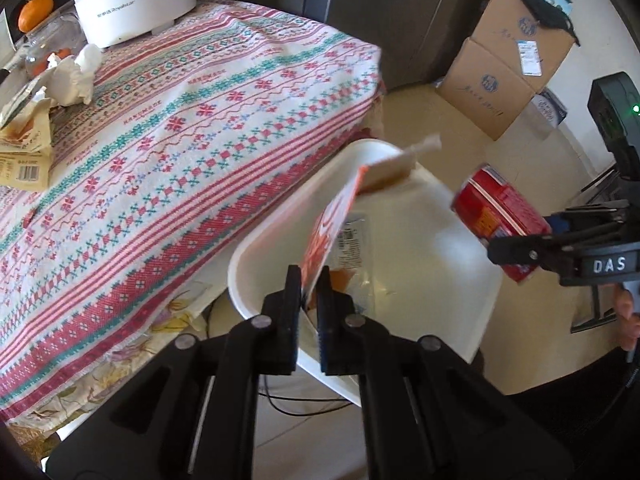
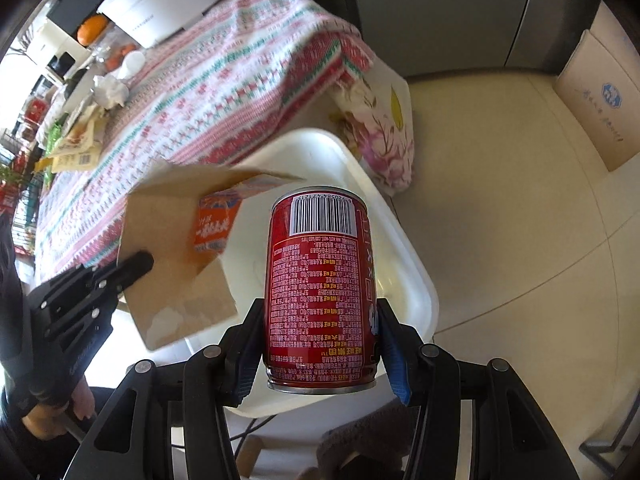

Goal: Collect trash
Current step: 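Carry the can and box over the bin and release both, then grasp the yellow snack wrapper with the left gripper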

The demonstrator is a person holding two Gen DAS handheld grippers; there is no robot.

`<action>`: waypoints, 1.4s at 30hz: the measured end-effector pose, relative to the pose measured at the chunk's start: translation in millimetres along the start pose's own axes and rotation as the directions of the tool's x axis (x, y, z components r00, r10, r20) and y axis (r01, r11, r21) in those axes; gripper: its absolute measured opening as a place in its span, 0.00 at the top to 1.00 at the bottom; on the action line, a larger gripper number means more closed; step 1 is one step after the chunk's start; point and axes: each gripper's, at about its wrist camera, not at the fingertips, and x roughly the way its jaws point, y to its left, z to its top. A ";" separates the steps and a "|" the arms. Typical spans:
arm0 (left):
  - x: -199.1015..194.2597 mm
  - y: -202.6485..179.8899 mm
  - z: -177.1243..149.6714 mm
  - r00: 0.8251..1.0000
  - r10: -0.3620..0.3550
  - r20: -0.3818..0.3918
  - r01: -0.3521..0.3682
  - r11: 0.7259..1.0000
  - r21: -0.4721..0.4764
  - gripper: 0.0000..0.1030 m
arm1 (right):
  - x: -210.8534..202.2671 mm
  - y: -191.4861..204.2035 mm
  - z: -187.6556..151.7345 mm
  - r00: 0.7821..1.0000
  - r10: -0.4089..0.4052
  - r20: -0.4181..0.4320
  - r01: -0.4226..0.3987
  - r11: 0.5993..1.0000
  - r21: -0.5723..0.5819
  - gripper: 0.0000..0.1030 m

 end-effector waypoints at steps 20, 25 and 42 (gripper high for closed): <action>-54.8 11.0 7.7 0.987 0.142 0.075 -0.145 0.989 0.039 0.28 | 26.9 1.3 5.9 0.996 -0.003 -0.088 0.004 1.000 0.014 0.48; -66.1 26.4 6.0 0.976 0.202 0.086 -0.205 0.979 0.021 0.25 | 53.7 1.0 9.8 0.986 -0.024 -0.166 0.030 0.999 0.033 0.48; -125.4 86.9 25.8 0.923 0.336 0.190 -0.307 0.937 -0.164 0.07 | -64.6 80.1 29.5 0.943 -0.112 0.312 0.165 0.975 -0.148 0.18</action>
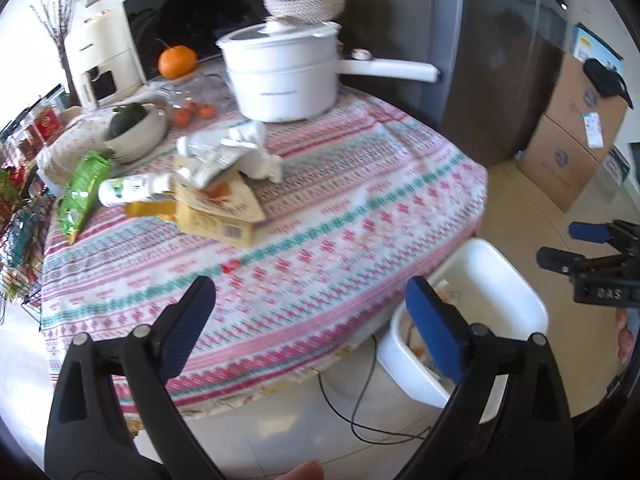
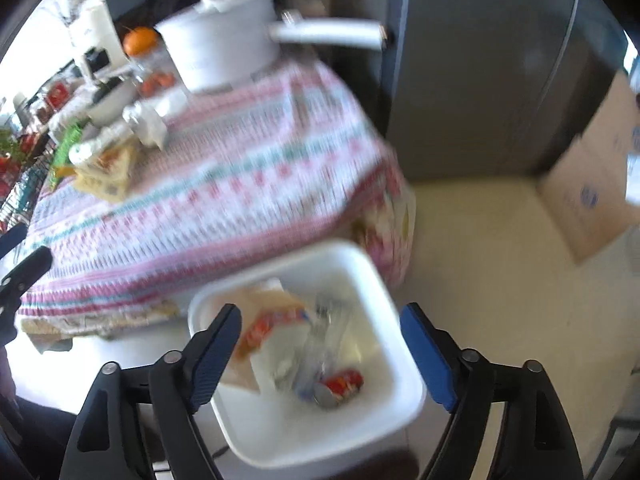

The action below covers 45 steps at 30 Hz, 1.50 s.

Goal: Collect trash
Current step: 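Grasp the yellow snack wrapper with the left gripper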

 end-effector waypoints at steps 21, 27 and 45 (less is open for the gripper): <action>116.8 137.8 33.4 0.997 -0.013 -0.081 -0.020 0.920 -0.391 0.23 | 39.7 90.9 43.0 0.999 0.046 -0.025 -0.047 0.996 -0.076 0.16; 144.2 146.4 30.6 0.986 -0.119 -0.116 0.049 0.874 -0.483 0.69 | 50.9 99.3 51.4 0.999 0.015 -0.029 -0.018 0.995 -0.097 0.16; 68.6 156.5 17.7 0.962 -0.251 -0.106 0.205 0.923 -0.327 0.95 | 54.5 131.8 54.1 0.996 0.073 -0.050 -0.079 0.989 -0.126 0.16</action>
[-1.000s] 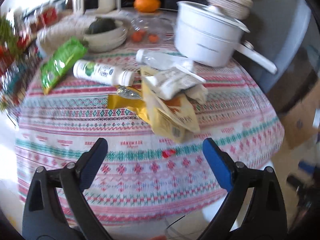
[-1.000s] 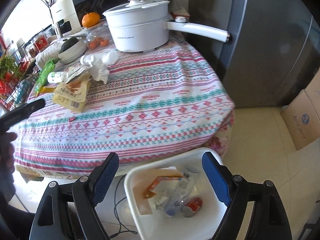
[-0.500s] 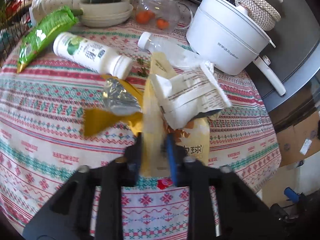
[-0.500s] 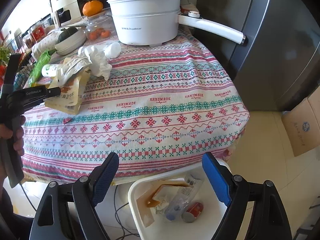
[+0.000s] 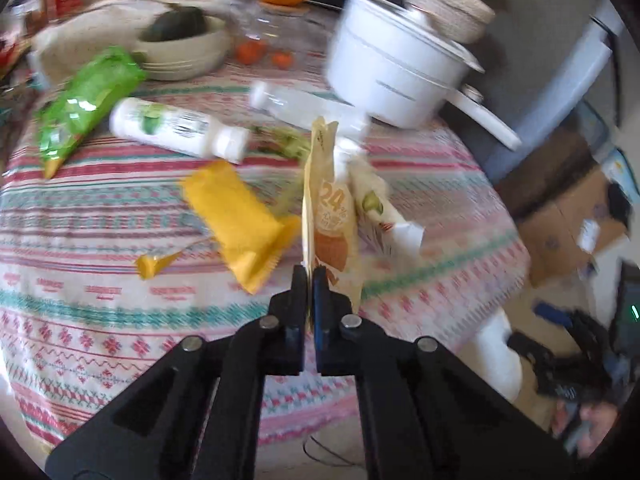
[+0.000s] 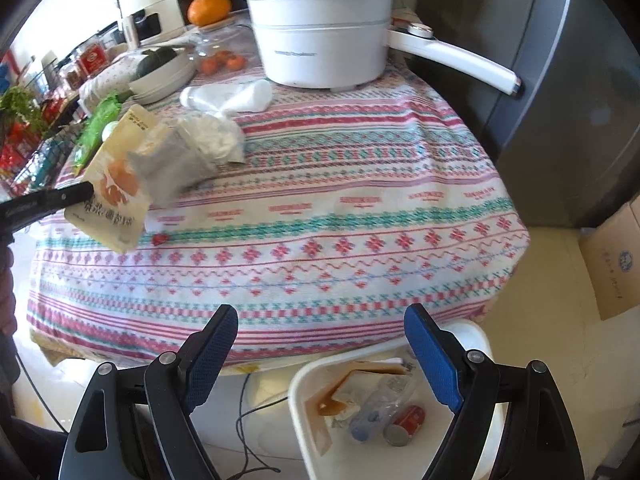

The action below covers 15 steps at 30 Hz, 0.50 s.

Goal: Collect trash
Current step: 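Grasp the yellow snack wrapper with the left gripper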

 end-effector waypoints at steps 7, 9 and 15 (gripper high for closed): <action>-18.8 8.8 -10.1 0.999 0.007 0.038 -0.008 1.000 0.020 0.54 | 6.4 21.5 0.7 1.000 0.024 -0.009 -0.024 0.999 -0.021 0.16; -19.8 20.7 -7.7 0.999 0.014 0.039 -0.013 1.000 -0.028 0.53 | 7.8 22.7 2.0 0.999 0.041 -0.010 -0.041 0.999 -0.007 0.16; -2.6 40.1 9.5 0.993 0.103 0.050 -0.097 0.989 -0.112 0.46 | 16.8 37.2 5.2 0.994 0.102 -0.033 -0.102 0.995 0.022 0.16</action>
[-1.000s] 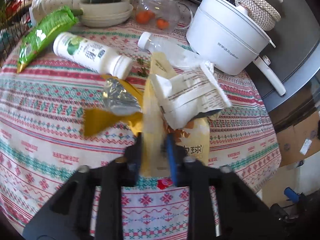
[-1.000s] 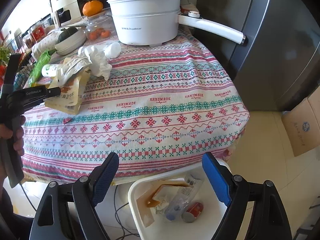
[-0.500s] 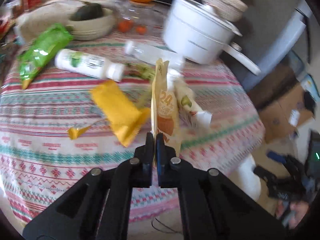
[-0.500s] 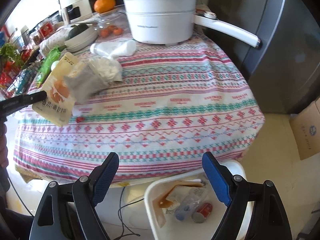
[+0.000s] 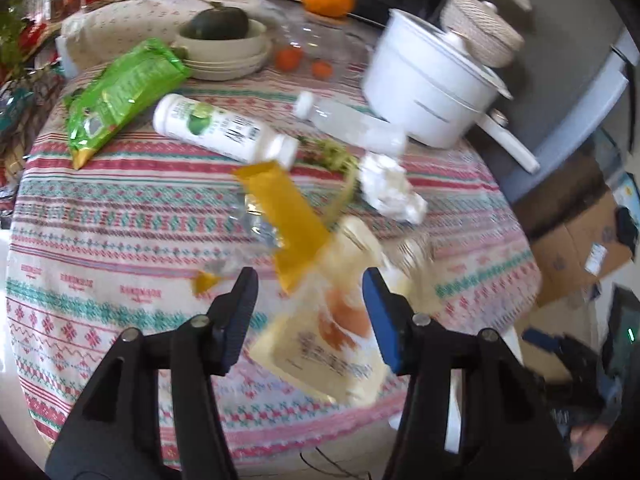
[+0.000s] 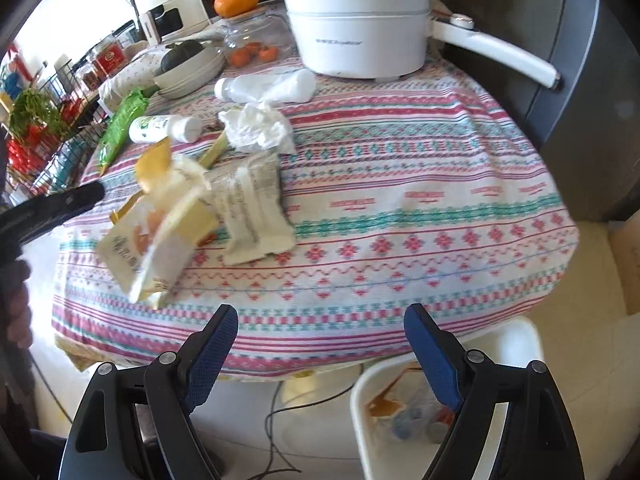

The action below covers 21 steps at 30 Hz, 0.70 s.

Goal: Collect trash
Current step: 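Grasp the yellow snack wrapper with the left gripper, then grasp the white snack packet with the right gripper and lift toward the bin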

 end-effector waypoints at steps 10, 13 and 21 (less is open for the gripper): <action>63.3 13.1 18.0 0.997 0.060 -0.046 -0.067 0.985 -0.161 0.46 | 14.9 15.3 9.1 1.000 0.005 -0.013 -0.005 1.000 -0.009 0.16; 76.9 22.1 14.7 0.998 0.040 -0.055 -0.052 0.972 -0.228 0.61 | 23.1 10.4 11.1 1.000 -0.008 -0.028 0.007 1.000 -0.007 0.16; 59.6 29.0 15.3 0.997 0.083 -0.001 -0.081 0.972 -0.220 0.98 | 30.7 4.4 24.0 1.000 -0.022 0.017 0.023 1.000 -0.006 0.16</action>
